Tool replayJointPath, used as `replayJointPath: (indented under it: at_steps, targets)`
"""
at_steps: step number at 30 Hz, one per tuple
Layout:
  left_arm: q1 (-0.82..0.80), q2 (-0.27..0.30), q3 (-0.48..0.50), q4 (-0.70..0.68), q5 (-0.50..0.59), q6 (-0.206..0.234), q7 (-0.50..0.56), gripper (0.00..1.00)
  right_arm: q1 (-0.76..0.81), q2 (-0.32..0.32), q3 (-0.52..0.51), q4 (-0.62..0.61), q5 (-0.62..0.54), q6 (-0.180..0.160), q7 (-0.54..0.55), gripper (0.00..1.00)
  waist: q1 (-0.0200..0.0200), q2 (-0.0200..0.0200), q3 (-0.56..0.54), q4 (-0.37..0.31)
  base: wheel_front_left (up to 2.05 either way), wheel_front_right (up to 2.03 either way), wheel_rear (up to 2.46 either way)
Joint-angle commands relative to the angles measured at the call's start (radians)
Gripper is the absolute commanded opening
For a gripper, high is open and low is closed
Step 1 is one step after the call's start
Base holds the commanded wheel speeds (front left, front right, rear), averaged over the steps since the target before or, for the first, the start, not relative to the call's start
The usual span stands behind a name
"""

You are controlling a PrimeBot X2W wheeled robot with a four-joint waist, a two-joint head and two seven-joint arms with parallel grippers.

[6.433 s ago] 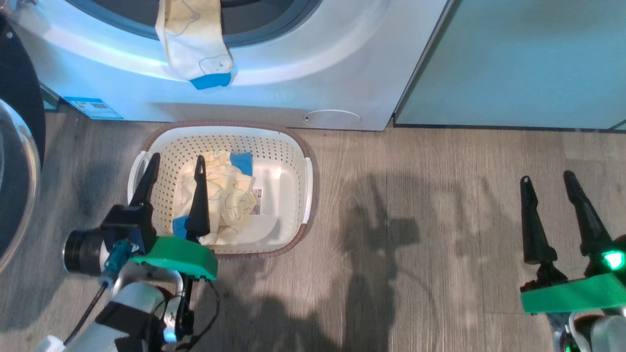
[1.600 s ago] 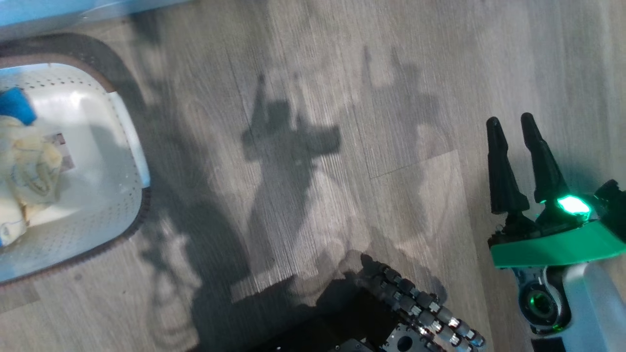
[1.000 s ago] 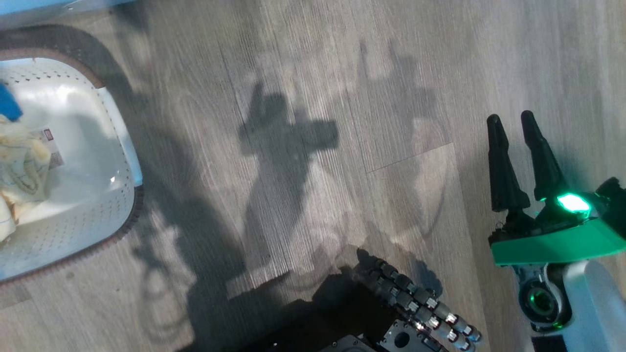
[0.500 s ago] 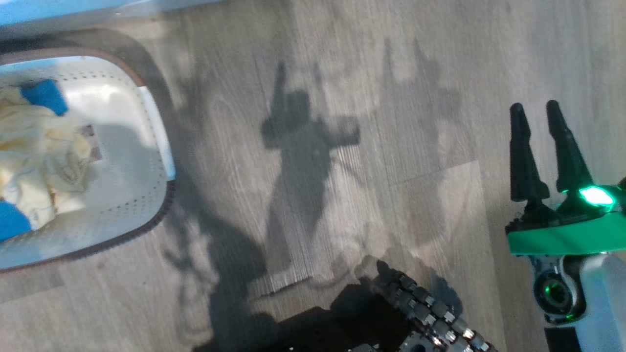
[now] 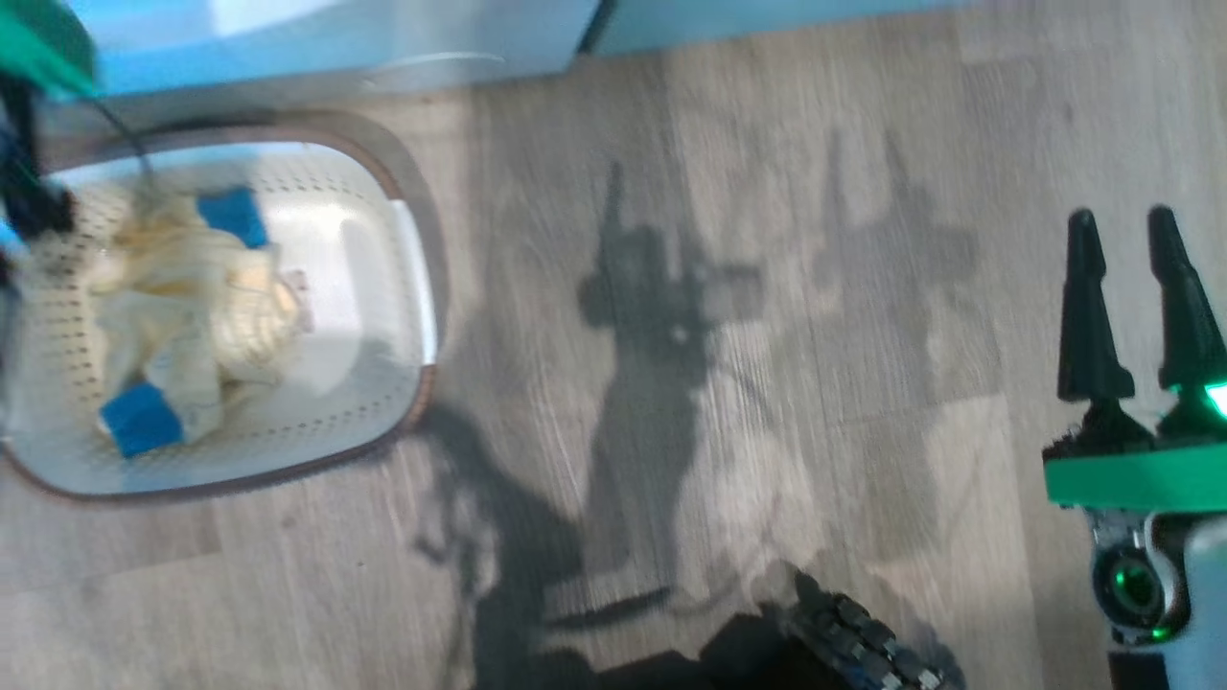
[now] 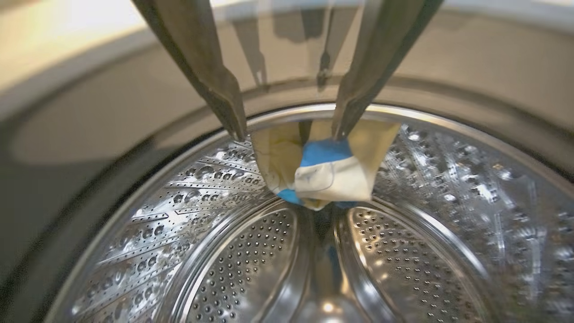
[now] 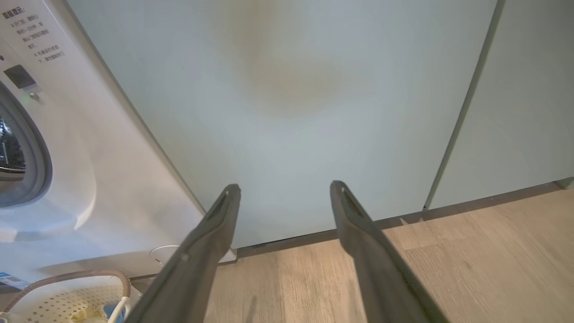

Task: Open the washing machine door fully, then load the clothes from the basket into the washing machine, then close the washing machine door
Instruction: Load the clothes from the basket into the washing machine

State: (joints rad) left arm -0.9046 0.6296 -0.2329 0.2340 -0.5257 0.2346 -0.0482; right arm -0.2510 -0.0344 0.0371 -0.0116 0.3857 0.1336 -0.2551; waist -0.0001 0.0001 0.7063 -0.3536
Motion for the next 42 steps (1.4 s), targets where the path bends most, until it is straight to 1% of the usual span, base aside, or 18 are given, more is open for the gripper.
replayJointPath:
  at_steps: [1,5,8,11,14,16,17,23,24,30,35,42]
  targets:
    - [0.061,0.032,0.044,-0.076,-0.001,0.027,-0.025,1.00,0.042,-0.016,0.002,-0.030,-0.017,-0.003,-0.007,1.00,0.0001,-0.0001,-0.043,0.036,0.00,0.00,0.00]
    - [0.251,0.003,0.053,-0.218,0.015,0.106,-0.087,1.00,0.062,-0.016,-0.012,-0.034,-0.056,-0.003,-0.007,1.00,0.0001,-0.0001,-0.095,0.073,0.00,0.00,0.00]
    - [0.379,-0.030,0.046,-0.309,0.027,0.156,-0.125,1.00,0.081,-0.016,-0.022,-0.035,-0.091,-0.003,-0.007,1.00,0.0001,-0.0001,-0.139,0.107,0.00,0.00,0.00]
    - [0.469,-0.051,0.027,-0.364,0.040,0.179,-0.147,1.00,0.100,-0.016,-0.029,-0.033,-0.125,-0.003,-0.007,1.00,0.0001,-0.0001,-0.183,0.143,0.00,0.00,0.00]
    - [0.545,-0.088,0.001,-0.391,0.044,0.199,-0.165,1.00,0.124,-0.016,-0.037,-0.028,-0.148,-0.003,-0.007,1.00,0.0001,-0.0001,-0.239,0.177,0.00,0.00,0.00]
    - [0.588,-0.110,-0.016,-0.401,0.047,0.207,-0.174,1.00,0.145,-0.016,-0.040,-0.024,-0.158,-0.003,-0.007,1.00,0.0001,-0.0001,-0.278,0.195,0.00,0.00,0.00]
    - [0.588,-0.110,-0.016,-0.401,0.047,0.207,-0.174,1.00,0.145,-0.016,-0.040,-0.024,-0.158,-0.003,-0.007,1.00,0.0001,-0.0001,-0.278,0.195,0.00,0.00,0.00]
    - [0.691,-0.146,-0.068,-0.409,0.073,0.219,-0.193,1.00,0.207,-0.016,-0.029,-0.004,-0.195,-0.003,-0.007,1.00,0.0001,-0.0001,-0.389,0.238,0.00,0.00,0.00]
    - [0.729,-0.158,-0.076,-0.401,0.078,0.229,-0.198,1.00,0.223,-0.016,-0.023,0.003,-0.209,-0.003,-0.007,1.00,0.0001,-0.0001,-0.425,0.246,0.00,0.00,0.00]
    - [0.840,-0.200,-0.077,-0.375,0.063,0.242,-0.208,1.00,0.275,-0.016,-0.016,0.014,-0.232,-0.003,-0.006,1.00,0.0001,-0.0001,-0.527,0.269,0.00,0.00,0.00]
    - [0.901,-0.236,-0.073,-0.364,0.059,0.233,-0.212,1.00,0.318,-0.016,-0.014,0.009,-0.240,-0.003,0.009,1.00,0.0001,-0.0001,-0.589,0.285,0.00,0.00,0.00]
    - [0.952,-0.272,-0.060,-0.341,0.065,0.201,-0.213,1.00,0.365,-0.016,-0.011,-0.017,-0.244,-0.003,0.039,1.00,0.0001,-0.0001,-0.653,0.287,0.00,0.00,0.00]
